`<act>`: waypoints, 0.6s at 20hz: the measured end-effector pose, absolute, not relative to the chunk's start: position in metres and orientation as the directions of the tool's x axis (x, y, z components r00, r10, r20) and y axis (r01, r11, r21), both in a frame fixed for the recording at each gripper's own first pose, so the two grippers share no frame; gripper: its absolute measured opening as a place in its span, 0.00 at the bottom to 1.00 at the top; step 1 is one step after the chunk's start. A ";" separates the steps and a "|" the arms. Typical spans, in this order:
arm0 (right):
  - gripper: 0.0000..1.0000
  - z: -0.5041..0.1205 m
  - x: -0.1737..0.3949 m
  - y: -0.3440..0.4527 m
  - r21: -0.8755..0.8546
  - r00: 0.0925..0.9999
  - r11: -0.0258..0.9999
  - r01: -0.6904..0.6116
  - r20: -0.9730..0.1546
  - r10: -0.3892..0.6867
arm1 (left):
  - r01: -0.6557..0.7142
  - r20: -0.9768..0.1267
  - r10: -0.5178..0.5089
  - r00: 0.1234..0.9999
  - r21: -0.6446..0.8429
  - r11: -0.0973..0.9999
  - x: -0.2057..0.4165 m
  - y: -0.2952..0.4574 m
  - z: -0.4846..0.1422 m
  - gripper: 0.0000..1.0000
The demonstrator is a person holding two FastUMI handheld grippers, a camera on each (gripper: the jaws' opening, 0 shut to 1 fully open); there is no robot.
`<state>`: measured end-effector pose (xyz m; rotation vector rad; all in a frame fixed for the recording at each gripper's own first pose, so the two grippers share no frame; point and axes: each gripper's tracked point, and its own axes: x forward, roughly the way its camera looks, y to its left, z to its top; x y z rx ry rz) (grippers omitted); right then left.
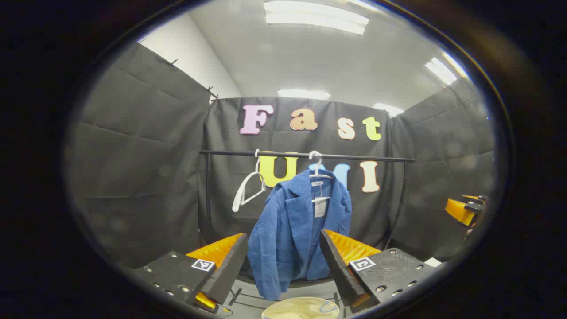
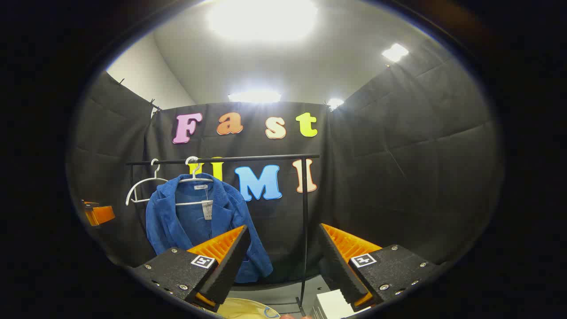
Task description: Grasp the clothes on the hanger with both hands and then place them into the laundry hamper below.
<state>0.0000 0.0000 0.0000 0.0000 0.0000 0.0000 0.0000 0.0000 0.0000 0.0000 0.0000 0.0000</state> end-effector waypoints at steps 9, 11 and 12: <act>0.95 -0.001 0.009 0.004 0.021 0.999 0.999 -0.034 -0.013 0.034 | 0.013 -0.015 -0.013 1.000 0.033 0.999 0.003 -0.015 -0.002 0.92; 0.95 -0.005 0.013 0.007 0.025 0.999 0.999 -0.040 -0.021 0.041 | 0.016 -0.024 -0.015 1.000 0.030 0.999 0.006 -0.018 -0.006 0.92; 0.95 -0.006 0.016 0.007 0.026 0.999 0.999 -0.039 -0.029 0.039 | 0.019 -0.031 -0.018 0.999 0.025 1.000 0.007 -0.020 -0.008 0.92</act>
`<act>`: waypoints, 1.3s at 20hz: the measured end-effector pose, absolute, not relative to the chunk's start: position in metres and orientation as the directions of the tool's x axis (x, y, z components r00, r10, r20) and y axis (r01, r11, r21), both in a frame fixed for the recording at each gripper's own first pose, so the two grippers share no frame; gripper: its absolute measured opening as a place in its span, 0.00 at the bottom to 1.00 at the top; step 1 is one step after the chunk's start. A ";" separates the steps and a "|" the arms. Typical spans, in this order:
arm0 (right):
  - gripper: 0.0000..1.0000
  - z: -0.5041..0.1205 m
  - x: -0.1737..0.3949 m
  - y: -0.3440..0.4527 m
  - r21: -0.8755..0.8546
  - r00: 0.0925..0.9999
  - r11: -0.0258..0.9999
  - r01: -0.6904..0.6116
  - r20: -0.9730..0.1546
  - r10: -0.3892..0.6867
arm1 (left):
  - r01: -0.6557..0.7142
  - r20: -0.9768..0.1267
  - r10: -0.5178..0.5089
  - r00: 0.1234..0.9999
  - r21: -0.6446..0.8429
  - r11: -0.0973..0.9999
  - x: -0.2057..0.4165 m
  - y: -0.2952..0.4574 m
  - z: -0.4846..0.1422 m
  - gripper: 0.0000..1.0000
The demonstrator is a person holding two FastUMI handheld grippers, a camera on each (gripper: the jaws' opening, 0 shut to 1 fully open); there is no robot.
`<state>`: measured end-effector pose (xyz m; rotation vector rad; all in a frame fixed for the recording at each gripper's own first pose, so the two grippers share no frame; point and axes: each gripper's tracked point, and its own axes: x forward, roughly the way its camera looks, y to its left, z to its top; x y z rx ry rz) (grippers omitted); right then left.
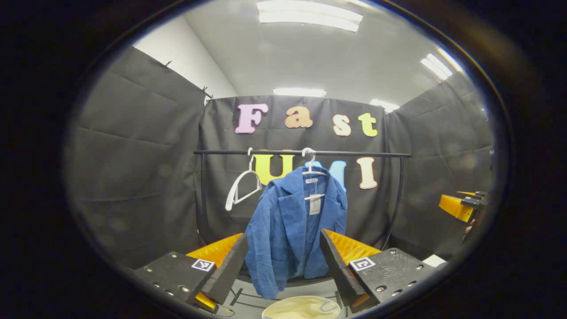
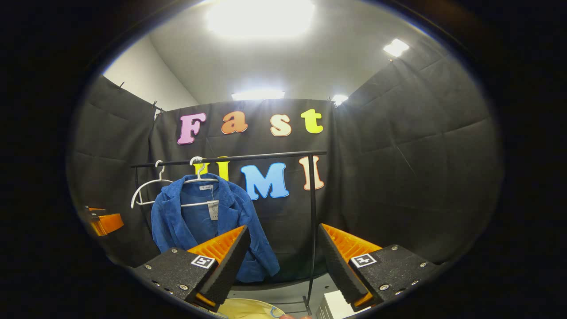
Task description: Grasp the clothes on the hanger with both hands and then place them into the laundry hamper below.
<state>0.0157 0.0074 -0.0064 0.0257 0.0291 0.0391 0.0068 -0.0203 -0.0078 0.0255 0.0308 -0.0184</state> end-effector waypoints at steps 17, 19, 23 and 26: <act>0.94 0.003 0.108 0.099 0.072 0.972 0.976 -0.206 -0.096 0.212 | -0.042 -0.062 0.043 0.997 0.012 0.999 0.074 0.004 0.009 0.92; 0.94 -0.004 0.126 0.109 0.124 0.965 0.968 -0.220 -0.114 0.234 | -0.040 -0.061 0.042 0.997 0.026 0.999 0.089 -0.004 0.007 0.92; 0.94 -0.022 0.169 0.126 0.156 0.950 0.953 -0.260 -0.136 0.281 | -0.036 -0.083 0.035 0.996 -0.004 0.999 0.125 -0.032 -0.004 0.92; 0.95 -0.041 0.201 0.139 0.165 0.934 0.944 -0.286 -0.170 0.313 | -0.068 -0.097 0.068 0.993 0.009 0.998 0.150 -0.045 -0.011 0.92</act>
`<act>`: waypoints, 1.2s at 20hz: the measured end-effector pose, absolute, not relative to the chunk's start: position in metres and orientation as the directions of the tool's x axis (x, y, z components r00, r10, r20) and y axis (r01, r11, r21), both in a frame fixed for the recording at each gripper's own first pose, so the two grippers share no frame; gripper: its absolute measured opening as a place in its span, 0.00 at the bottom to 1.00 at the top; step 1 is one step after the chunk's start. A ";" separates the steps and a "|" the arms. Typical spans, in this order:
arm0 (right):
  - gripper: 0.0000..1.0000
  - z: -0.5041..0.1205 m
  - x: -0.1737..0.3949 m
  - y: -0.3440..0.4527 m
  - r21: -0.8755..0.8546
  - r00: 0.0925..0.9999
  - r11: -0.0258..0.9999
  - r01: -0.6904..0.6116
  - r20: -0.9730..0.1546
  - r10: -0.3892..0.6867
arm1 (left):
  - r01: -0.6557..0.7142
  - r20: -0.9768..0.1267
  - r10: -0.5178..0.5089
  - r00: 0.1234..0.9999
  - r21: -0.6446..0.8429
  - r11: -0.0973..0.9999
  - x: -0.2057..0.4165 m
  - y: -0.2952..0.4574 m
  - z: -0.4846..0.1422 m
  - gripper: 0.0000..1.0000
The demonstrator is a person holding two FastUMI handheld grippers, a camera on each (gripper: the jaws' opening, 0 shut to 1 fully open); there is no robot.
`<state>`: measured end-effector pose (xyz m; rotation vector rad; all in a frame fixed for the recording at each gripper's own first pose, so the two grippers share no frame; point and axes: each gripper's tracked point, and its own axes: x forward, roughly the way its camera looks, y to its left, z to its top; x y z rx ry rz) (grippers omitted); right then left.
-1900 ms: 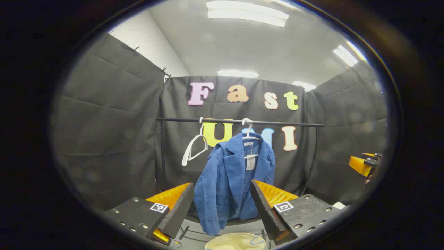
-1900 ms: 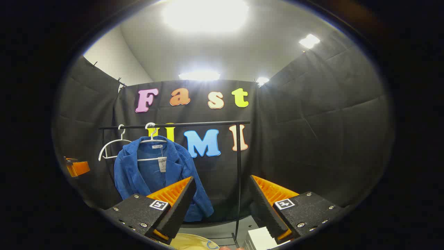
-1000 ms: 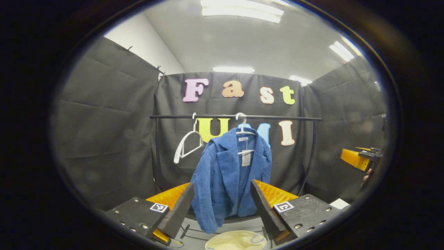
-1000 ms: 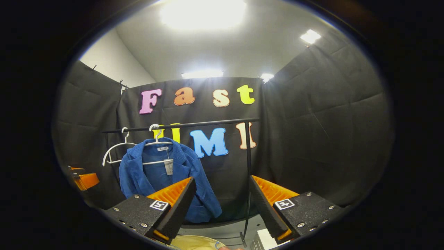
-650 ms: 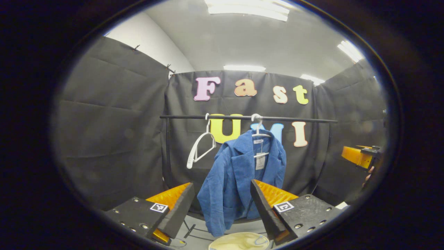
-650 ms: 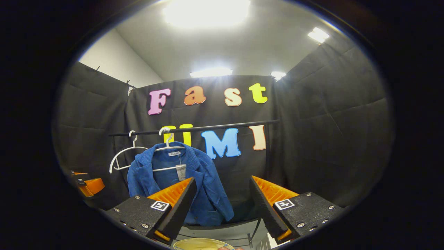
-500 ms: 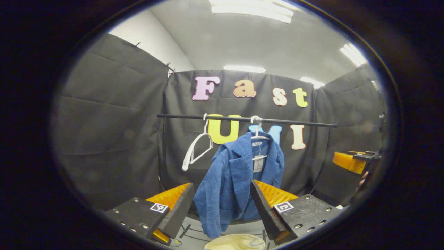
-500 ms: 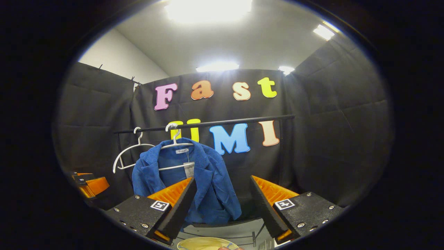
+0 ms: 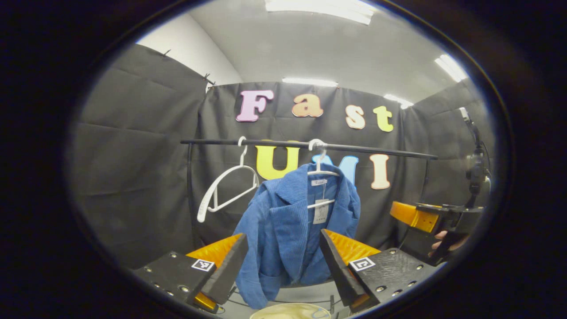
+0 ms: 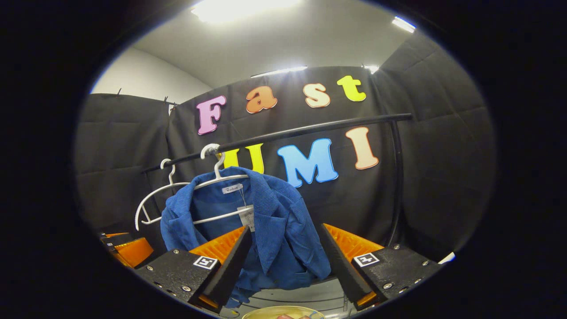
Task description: Grasp the clothes on the hanger with both hands and then place them into the laundry hamper below.
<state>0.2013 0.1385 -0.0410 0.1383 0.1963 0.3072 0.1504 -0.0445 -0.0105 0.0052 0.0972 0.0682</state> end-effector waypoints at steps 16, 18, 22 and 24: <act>0.95 -0.135 0.317 0.216 0.309 0.793 0.843 -0.440 -0.306 0.526 | -0.267 -0.185 0.271 0.945 0.046 0.963 0.261 -0.055 -0.064 0.92; 0.95 -0.146 0.325 0.227 0.312 0.778 0.838 -0.447 -0.326 0.536 | -0.306 -0.204 0.306 0.930 0.033 0.951 0.270 -0.050 -0.074 0.92; 0.95 -0.160 0.339 0.240 0.302 0.768 0.836 -0.458 -0.339 0.543 | -0.351 -0.235 0.338 0.912 -0.018 0.936 0.278 -0.046 -0.087 0.92; 0.95 -0.164 0.346 0.246 0.304 0.767 0.835 -0.458 -0.340 0.544 | -0.376 -0.247 0.360 0.900 -0.019 0.926 0.280 -0.042 -0.092 0.92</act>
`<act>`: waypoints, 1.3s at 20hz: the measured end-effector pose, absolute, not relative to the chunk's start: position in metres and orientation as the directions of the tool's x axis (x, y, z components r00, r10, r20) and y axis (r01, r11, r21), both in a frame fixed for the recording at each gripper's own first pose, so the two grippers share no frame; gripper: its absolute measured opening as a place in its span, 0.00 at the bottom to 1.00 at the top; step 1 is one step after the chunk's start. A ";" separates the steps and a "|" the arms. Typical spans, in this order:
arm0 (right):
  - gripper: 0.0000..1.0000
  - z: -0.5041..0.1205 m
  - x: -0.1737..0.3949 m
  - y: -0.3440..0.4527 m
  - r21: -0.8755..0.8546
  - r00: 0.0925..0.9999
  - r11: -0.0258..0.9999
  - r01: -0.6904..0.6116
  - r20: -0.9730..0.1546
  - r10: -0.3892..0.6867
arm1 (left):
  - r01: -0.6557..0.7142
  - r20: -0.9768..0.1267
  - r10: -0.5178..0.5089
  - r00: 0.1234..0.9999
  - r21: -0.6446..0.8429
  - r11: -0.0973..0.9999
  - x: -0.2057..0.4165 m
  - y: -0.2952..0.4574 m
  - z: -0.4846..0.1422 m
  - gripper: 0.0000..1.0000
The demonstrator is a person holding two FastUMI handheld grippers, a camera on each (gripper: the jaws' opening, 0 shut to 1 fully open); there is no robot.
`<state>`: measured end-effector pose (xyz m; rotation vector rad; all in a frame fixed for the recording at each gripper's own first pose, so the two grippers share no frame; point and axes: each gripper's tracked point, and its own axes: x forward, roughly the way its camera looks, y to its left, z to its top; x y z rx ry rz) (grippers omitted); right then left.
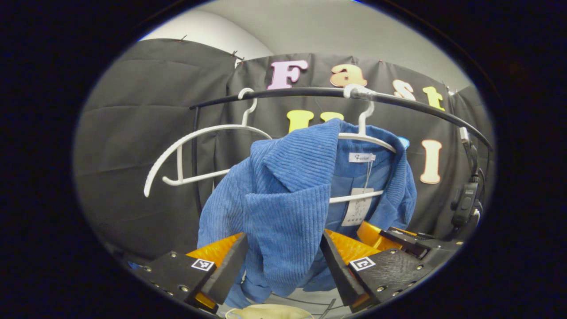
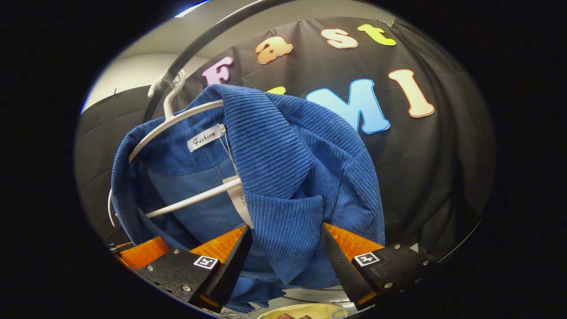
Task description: Grasp the clothes on the hanger with both hands and then place them into the laundry hamper below.
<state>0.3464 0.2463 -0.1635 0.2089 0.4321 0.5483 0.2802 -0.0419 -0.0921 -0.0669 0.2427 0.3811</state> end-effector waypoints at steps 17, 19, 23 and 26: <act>0.07 -0.148 0.384 0.229 0.200 0.820 0.850 -0.486 -0.232 0.523 | -0.446 -0.146 0.454 0.879 0.082 0.891 0.281 -0.019 -0.083 0.15; 0.02 -0.148 0.384 0.227 0.210 0.802 0.835 -0.509 -0.236 0.549 | -0.405 -0.156 0.403 0.902 0.025 0.914 0.285 -0.027 -0.086 0.05; 0.02 -0.147 0.389 0.209 0.227 0.814 0.851 -0.473 -0.257 0.521 | -0.365 -0.131 0.364 0.922 0.016 0.931 0.275 -0.028 -0.074 0.05; 0.02 -0.138 0.398 0.198 0.228 0.832 0.859 -0.458 -0.230 0.505 | -0.345 -0.115 0.341 0.933 -0.018 0.938 0.265 -0.029 -0.067 0.06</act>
